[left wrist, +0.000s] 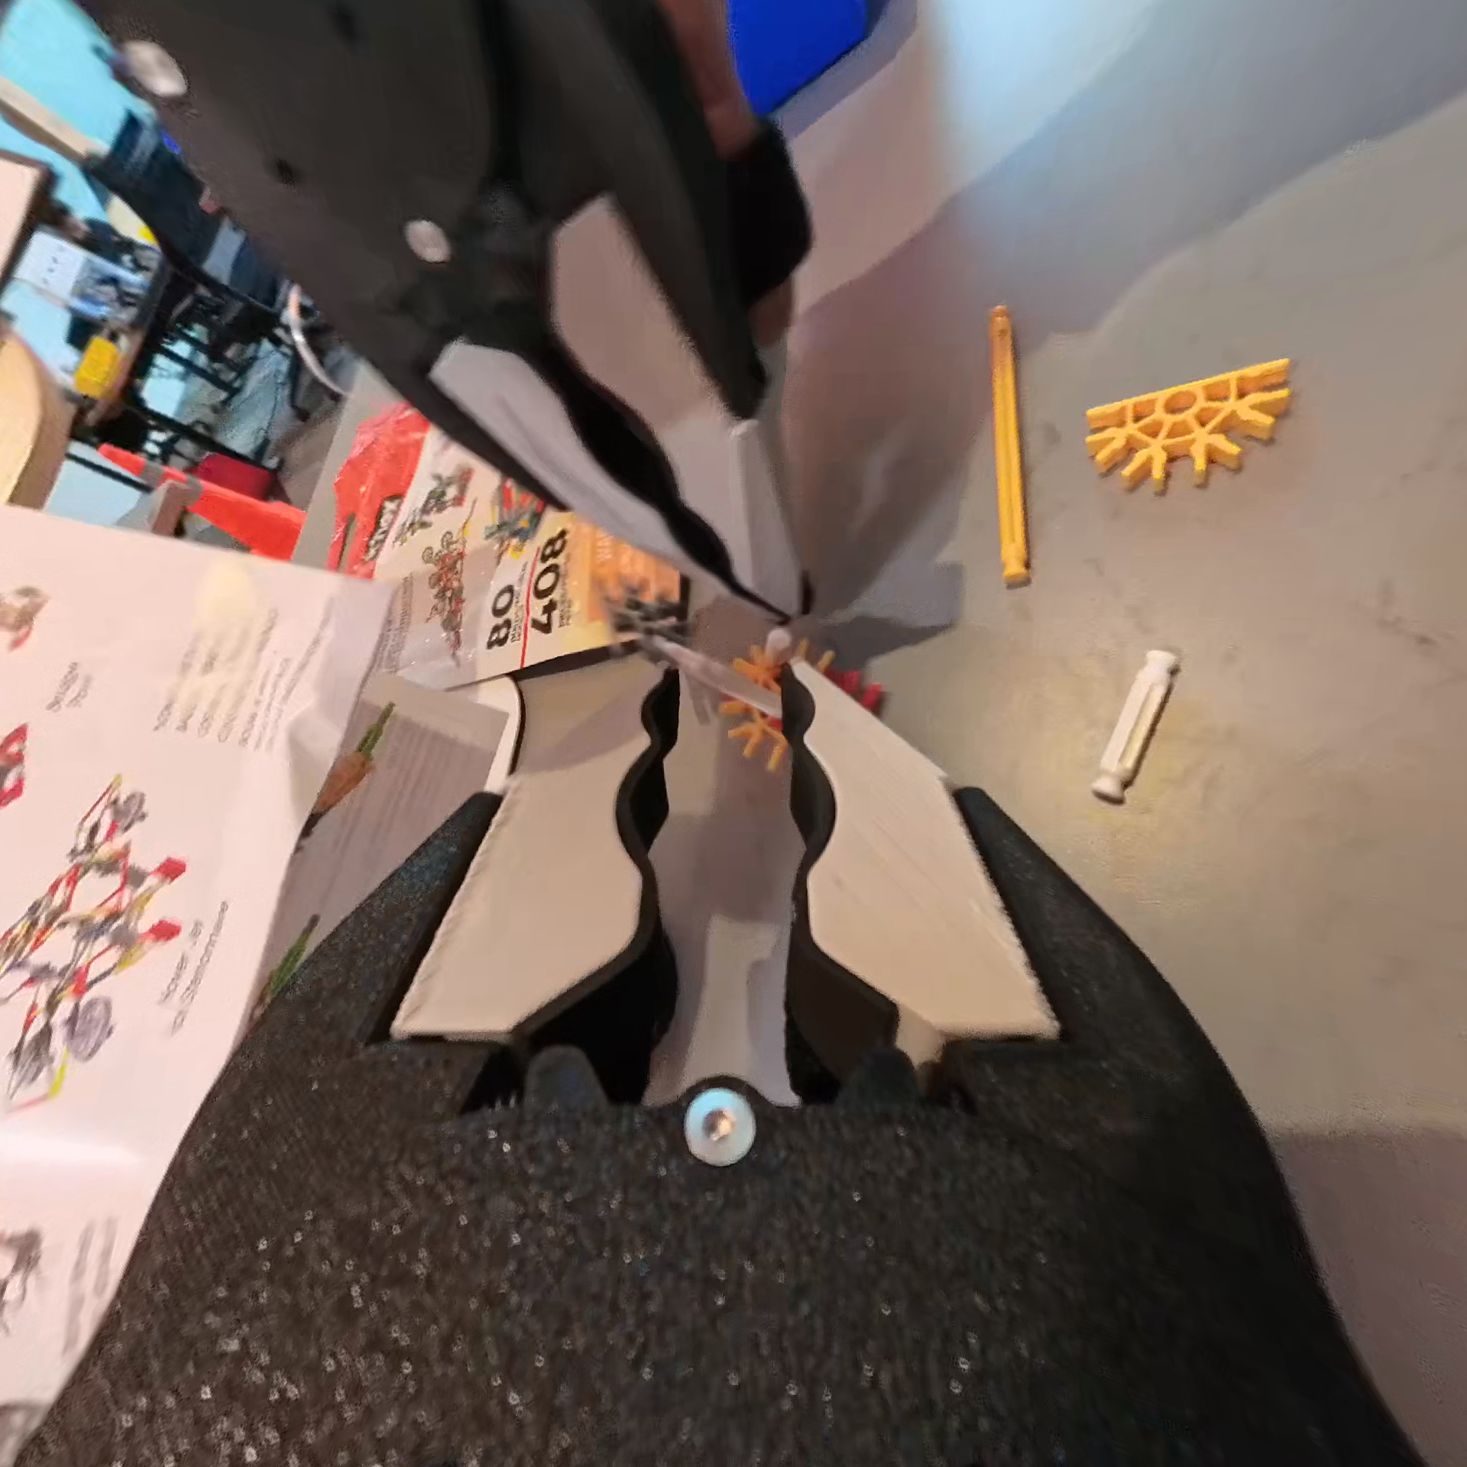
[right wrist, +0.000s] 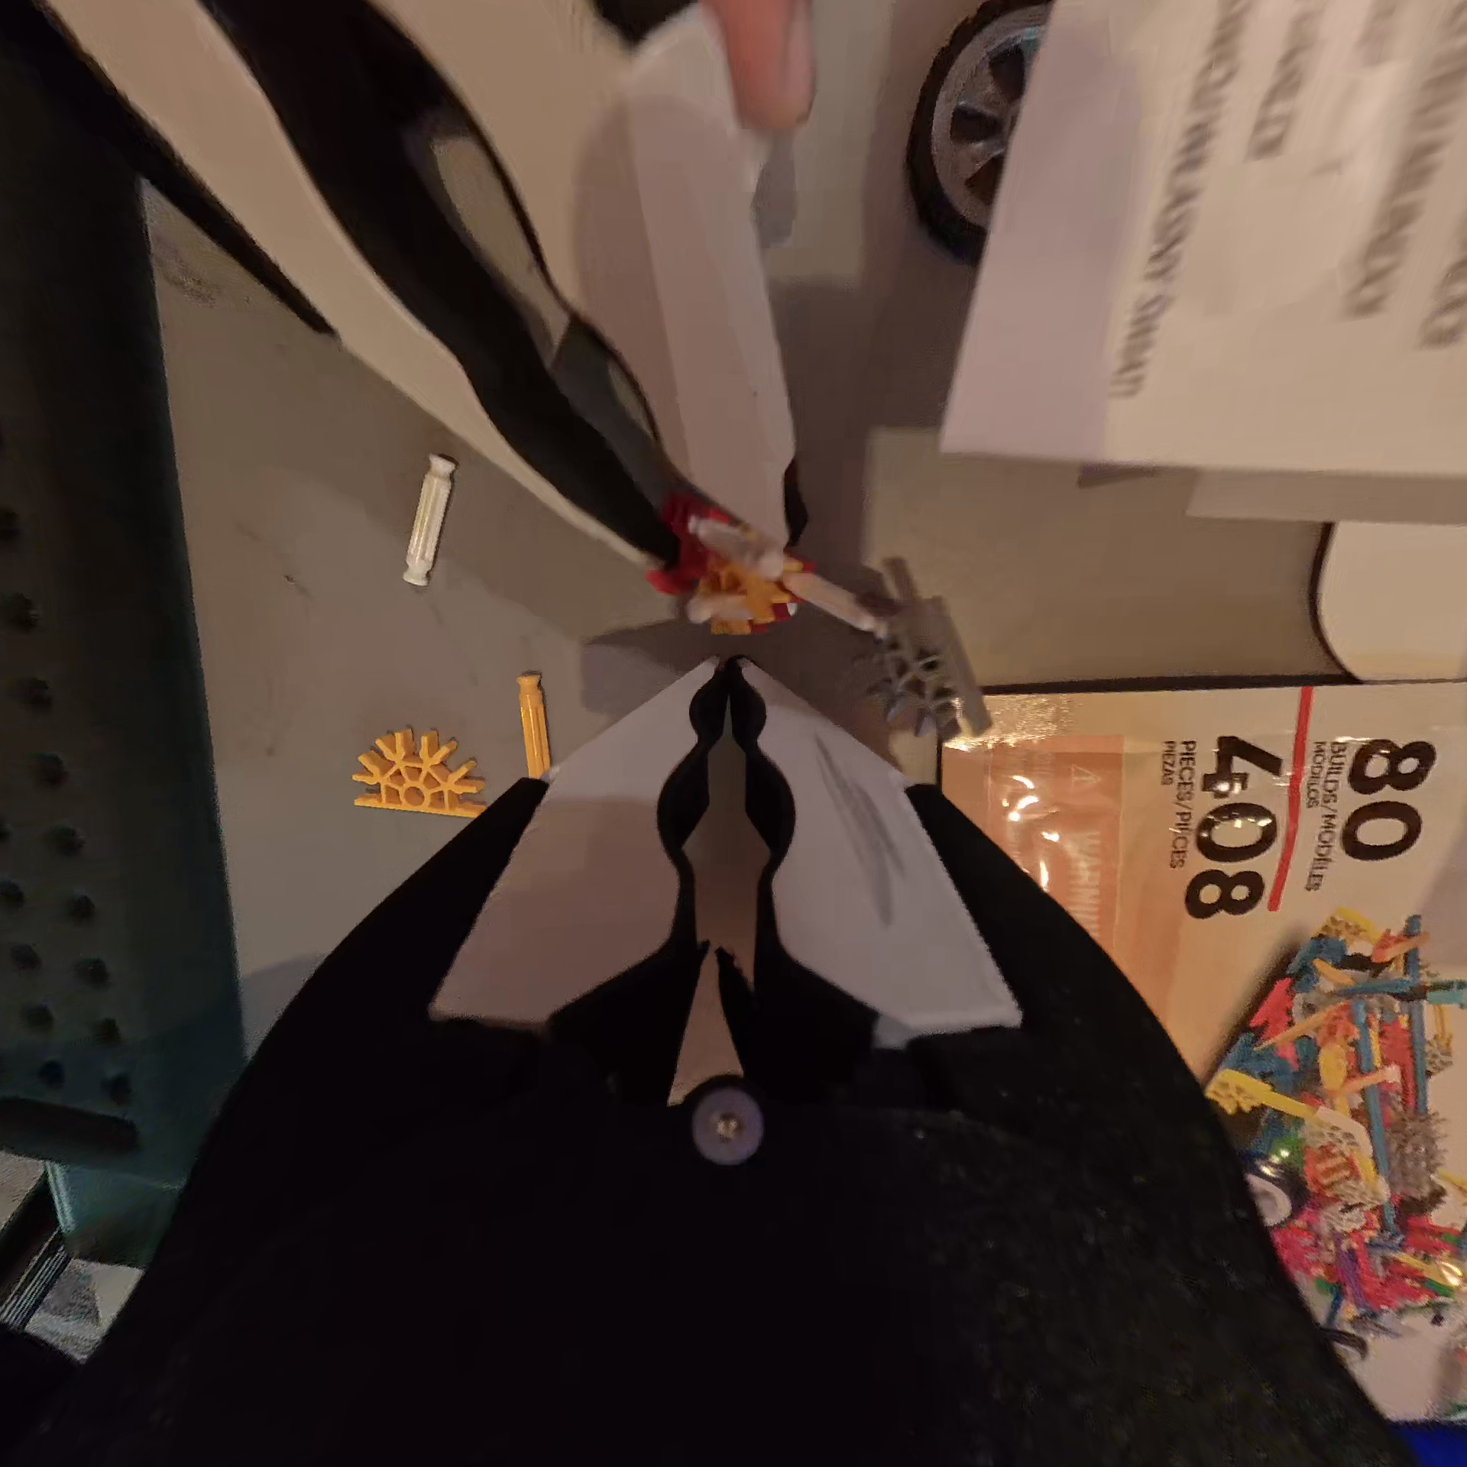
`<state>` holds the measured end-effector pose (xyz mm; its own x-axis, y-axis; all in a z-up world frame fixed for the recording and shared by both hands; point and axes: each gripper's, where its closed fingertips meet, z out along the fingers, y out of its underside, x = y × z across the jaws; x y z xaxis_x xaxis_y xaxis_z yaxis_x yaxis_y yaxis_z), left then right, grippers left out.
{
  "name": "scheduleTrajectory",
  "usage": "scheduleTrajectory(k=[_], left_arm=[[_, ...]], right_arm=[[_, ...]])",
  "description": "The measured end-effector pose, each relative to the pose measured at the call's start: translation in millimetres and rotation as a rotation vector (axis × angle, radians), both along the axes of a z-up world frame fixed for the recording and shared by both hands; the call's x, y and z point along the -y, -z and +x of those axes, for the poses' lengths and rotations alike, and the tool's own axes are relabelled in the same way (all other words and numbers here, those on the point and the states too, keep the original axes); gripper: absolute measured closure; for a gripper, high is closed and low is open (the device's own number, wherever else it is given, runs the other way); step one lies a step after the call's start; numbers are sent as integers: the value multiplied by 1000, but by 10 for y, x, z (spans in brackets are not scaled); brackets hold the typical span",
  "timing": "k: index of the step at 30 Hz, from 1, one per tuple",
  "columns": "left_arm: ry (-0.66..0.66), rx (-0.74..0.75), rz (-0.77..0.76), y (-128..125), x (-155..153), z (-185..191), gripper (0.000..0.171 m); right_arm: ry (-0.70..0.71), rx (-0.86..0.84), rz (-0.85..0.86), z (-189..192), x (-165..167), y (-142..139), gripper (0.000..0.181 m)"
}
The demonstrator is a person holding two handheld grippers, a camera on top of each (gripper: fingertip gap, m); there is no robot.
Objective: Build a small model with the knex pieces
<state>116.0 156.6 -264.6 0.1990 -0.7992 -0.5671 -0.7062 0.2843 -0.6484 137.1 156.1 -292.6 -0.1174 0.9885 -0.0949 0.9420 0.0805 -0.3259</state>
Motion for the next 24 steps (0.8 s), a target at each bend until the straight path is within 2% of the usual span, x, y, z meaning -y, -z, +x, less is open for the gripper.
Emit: scheduleTrajectory(k=[2,6,11,13,15,18,21,24], left_arm=[[-13,11,-30,2,-11,-44,146],[-22,-43,-115,182,0,-103,141],[-83,76,-188,-1,-139,-304,148],[-67,78,-238,19,-110,-387,146],[-52,48,-257,85,-67,-440,147],[-26,-27,-285,190,13,-464,146],[12,-111,-396,341,179,-503,145],[40,-142,-387,379,248,-494,158]], right_arm=[[-3,-22,-4,0,58,49,181],[18,-64,-7,11,128,39,181],[116,-210,70,-11,-38,-273,181],[163,-263,85,-18,-62,-338,173],[175,-252,118,11,-19,-276,164],[182,-255,124,-12,113,-172,160],[189,-292,111,-82,206,-92,158],[213,-337,111,-106,201,-37,158]])
